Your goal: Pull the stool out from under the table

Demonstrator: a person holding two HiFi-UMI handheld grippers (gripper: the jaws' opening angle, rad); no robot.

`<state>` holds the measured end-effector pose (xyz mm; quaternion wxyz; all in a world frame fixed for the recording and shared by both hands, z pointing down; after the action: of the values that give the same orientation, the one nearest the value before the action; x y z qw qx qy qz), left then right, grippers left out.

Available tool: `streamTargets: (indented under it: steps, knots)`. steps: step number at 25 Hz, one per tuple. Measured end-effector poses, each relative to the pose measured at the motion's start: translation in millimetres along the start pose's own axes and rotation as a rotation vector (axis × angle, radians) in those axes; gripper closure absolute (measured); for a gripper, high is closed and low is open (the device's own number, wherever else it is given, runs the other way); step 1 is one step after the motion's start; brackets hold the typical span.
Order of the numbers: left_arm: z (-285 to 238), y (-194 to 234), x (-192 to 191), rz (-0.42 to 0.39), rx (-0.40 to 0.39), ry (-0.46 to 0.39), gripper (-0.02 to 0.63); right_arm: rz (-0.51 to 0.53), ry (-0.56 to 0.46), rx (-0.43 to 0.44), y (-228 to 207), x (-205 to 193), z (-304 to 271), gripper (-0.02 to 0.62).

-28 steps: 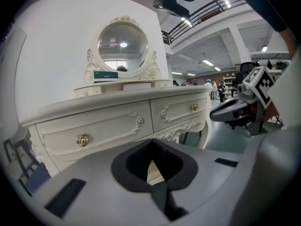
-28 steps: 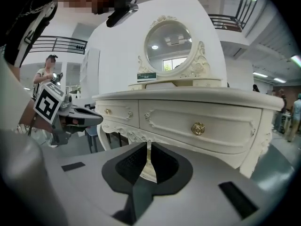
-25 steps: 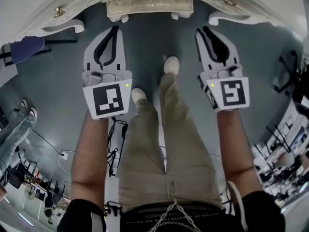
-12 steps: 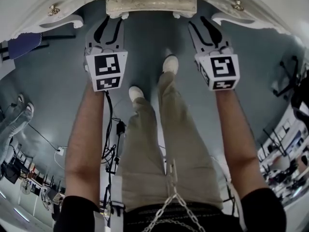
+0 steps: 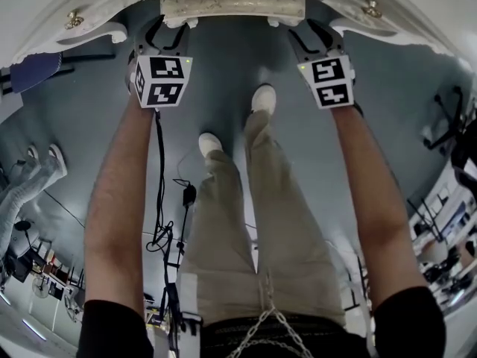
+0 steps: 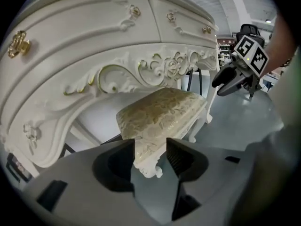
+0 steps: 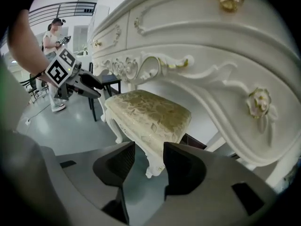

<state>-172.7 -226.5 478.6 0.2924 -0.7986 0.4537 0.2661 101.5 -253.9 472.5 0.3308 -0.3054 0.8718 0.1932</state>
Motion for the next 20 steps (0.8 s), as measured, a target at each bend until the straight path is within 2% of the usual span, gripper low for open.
streamTargets:
  steps: [7,14,20]
  knots:
    - [-29.7,9.1,-23.7,-0.024,-0.017,0.073,0.371,0.077,0.143,-0.008,-14.7,-35.2,-34.2,0.385]
    - [-51.7,7.9,-27.4,-0.096,-0.067,0.118,0.345,0.052,0.213,-0.028,-28.1,-45.5,-62.3,0.367]
    - [-65.0,21.7,-40.4,-0.065,-0.074,0.204,0.325,0.112,0.262,0.005,-33.6,-41.4,-80.0,0.336]
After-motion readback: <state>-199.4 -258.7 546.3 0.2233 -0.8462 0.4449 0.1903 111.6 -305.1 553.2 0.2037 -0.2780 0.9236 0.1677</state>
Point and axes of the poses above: the fingertips, and each gripper's own axes: z backward along the fingers, y to its left, x out of its top, the point moved 3 cm from there along z, backward along the fingers, and after that the axes turned 4 degrees about -y, right-handed, at the moved point
